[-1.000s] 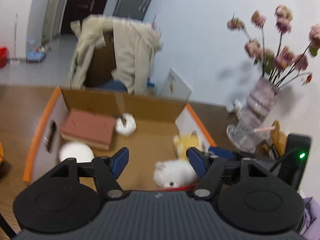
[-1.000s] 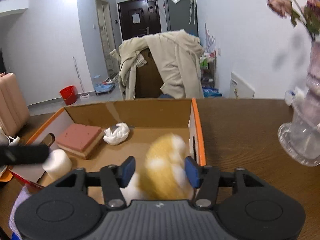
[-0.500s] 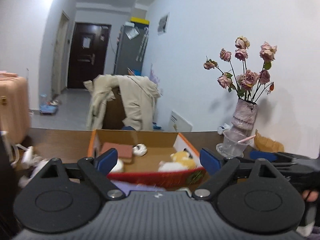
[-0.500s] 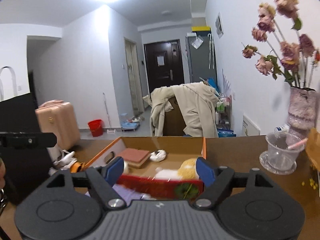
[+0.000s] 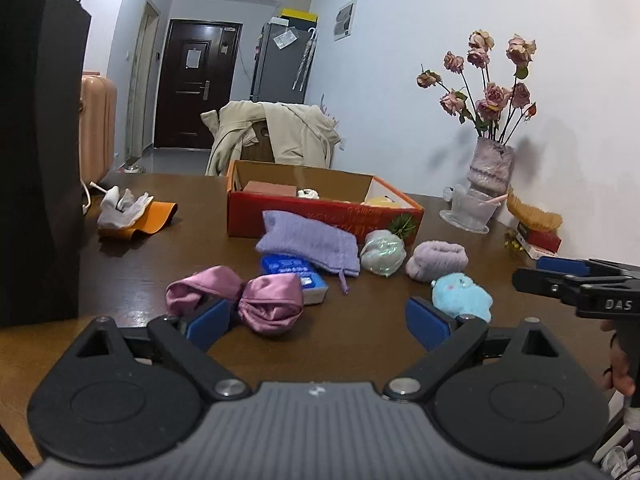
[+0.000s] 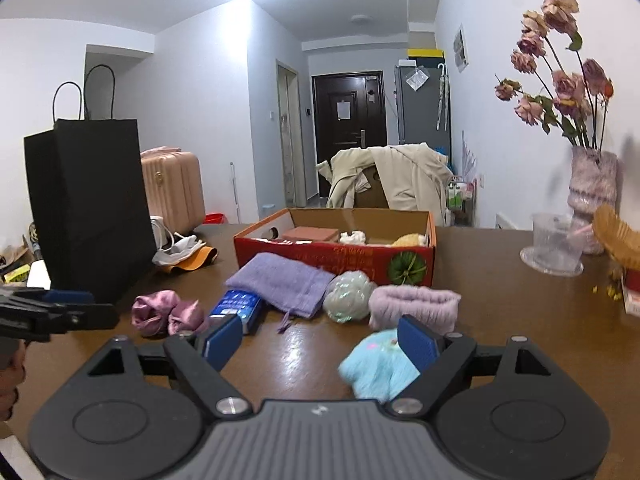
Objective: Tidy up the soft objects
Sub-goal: 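Close both grippers on the pink satin bow on the table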
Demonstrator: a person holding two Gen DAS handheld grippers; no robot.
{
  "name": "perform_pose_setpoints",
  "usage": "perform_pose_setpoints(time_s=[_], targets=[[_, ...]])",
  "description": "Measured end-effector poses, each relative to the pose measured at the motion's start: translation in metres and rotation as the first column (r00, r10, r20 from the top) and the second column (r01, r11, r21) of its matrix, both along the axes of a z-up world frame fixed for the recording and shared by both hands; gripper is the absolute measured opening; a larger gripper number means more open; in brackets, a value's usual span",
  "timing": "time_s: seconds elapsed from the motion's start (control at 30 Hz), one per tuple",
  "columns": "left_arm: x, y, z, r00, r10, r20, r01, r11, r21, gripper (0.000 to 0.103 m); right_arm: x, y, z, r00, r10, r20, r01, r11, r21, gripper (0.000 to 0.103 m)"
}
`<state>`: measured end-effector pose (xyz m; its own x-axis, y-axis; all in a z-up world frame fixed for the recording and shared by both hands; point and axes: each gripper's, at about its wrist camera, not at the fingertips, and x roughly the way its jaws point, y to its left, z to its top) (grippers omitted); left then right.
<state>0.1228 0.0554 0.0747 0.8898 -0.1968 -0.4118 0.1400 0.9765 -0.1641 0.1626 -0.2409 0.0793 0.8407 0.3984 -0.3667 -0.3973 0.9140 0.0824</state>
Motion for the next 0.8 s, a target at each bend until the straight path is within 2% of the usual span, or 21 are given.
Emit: perform_pose_setpoints(time_s=[0.17,0.27,0.37,0.47,0.53,0.57,0.67,0.73,0.8], targets=[[0.005,0.016,-0.003,0.999,0.045,0.006,-0.045,0.999,0.017,0.097,-0.007,0.009,-0.005,1.0,-0.004,-0.021,0.004,1.0,0.013,0.083],[0.022,0.034,-0.007,0.997,0.08,0.006,-0.08,0.996,0.05,0.094,0.0,0.024,-0.012,0.998,-0.004,-0.056,0.005,1.0,0.026,0.075],[0.048,0.054,-0.013,0.997,0.07,-0.011,-0.069,0.996,0.058,0.083,0.015,0.055,-0.022,0.994,0.025,-0.105,-0.022,0.999,0.03,0.067],[0.077,0.073,-0.024,0.998,0.02,-0.052,-0.018,0.999,0.044,0.066,0.035,0.093,-0.032,0.988,0.056,-0.142,-0.055,0.998,0.008,0.059],[0.094,0.085,-0.033,0.996,-0.016,-0.086,0.018,1.0,0.022,0.051,0.048,0.116,-0.036,0.985,0.075,-0.153,-0.074,0.997,0.013,0.056],[0.101,0.09,-0.037,0.995,-0.024,-0.097,0.025,1.0,0.011,0.05,0.057,0.127,-0.037,0.984,0.082,-0.156,-0.08,0.997,0.018,0.055],[0.115,0.104,-0.046,0.993,-0.035,-0.116,0.031,0.999,-0.032,0.052,0.078,0.154,-0.041,0.982,0.09,-0.166,-0.086,0.996,0.031,0.055],[0.124,0.112,-0.052,0.989,-0.047,-0.137,0.035,0.995,-0.092,0.071,0.09,0.169,-0.046,0.979,0.094,-0.18,-0.09,0.996,0.03,0.051],[0.134,0.117,-0.059,0.981,-0.077,-0.176,0.051,0.987,-0.151,0.071,0.101,0.18,-0.054,0.971,0.096,-0.217,-0.091,0.995,0.035,0.045]])
